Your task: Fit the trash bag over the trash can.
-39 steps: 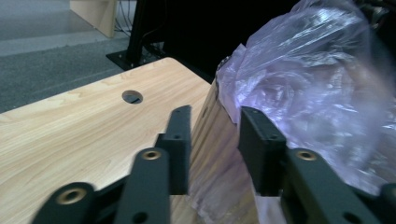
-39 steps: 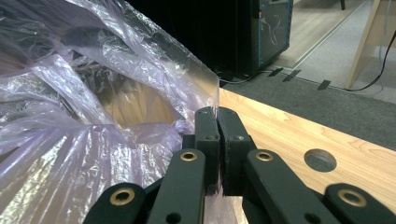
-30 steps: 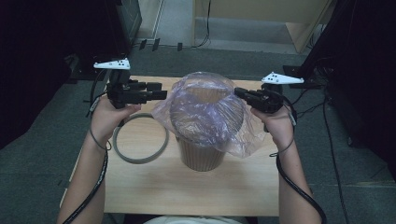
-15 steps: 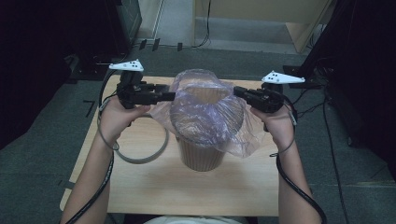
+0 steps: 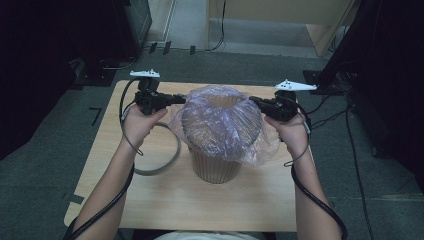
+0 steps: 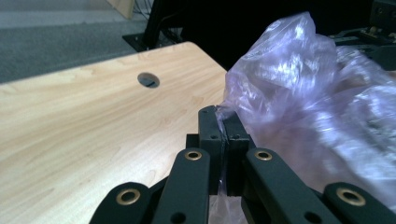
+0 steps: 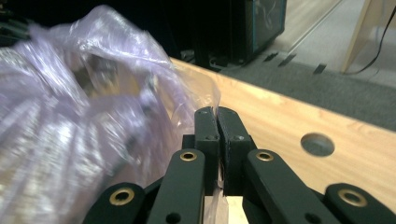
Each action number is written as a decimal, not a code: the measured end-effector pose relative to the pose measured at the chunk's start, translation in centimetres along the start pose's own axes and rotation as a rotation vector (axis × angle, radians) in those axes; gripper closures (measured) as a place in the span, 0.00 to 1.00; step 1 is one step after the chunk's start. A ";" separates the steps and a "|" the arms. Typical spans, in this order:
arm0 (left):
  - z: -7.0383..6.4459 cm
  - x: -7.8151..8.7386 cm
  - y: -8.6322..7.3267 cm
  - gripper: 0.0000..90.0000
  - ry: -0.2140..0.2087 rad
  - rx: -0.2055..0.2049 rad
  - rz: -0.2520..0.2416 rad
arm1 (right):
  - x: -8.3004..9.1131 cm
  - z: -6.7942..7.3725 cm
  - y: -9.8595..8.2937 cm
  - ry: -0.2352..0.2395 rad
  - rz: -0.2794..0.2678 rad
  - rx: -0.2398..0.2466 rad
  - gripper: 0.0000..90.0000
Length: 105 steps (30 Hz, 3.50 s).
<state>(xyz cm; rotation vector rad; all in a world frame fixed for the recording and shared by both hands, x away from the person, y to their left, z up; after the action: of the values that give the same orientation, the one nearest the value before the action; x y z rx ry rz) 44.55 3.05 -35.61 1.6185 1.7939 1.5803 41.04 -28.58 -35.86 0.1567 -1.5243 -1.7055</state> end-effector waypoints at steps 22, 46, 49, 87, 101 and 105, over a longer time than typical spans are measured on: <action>0.1 3.2 -0.3 0.64 -0.062 -0.038 -0.042 | 3.9 -1.1 0.4 0.026 -0.065 0.027 0.63; -5.0 5.3 -2.0 0.44 -0.209 -0.147 0.078 | 7.5 4.5 -1.7 0.241 0.020 0.103 0.48; -5.3 5.1 -2.3 0.45 -0.228 -0.161 0.090 | 7.8 4.8 -2.2 0.270 0.020 0.080 0.49; -3.1 3.6 -5.6 0.98 -0.224 -0.067 0.139 | 7.1 3.0 -4.8 0.223 0.208 0.029 1.00; -3.9 5.4 -4.4 0.68 -0.229 -0.112 0.092 | 8.3 2.9 -3.9 0.243 0.103 0.082 0.78; -5.0 6.3 -3.5 0.60 -0.232 -0.144 0.055 | 9.4 3.4 -2.7 0.239 0.018 0.092 0.66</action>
<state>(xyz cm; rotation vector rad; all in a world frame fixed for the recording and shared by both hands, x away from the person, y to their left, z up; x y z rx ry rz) 36.66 6.30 -33.75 1.7162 1.4963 1.4393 31.64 -32.09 -33.42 0.3800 -1.4215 -1.5424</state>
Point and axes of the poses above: each handheld gripper's, and its own axes: x roughly backward along the jaws, y roughly out of its top, z roughly to its left, the point moved 5 cm from there along -x, roughly forward along the jaws, and after that the axes turned 2 degrees about -x, right-handed, at the moved point
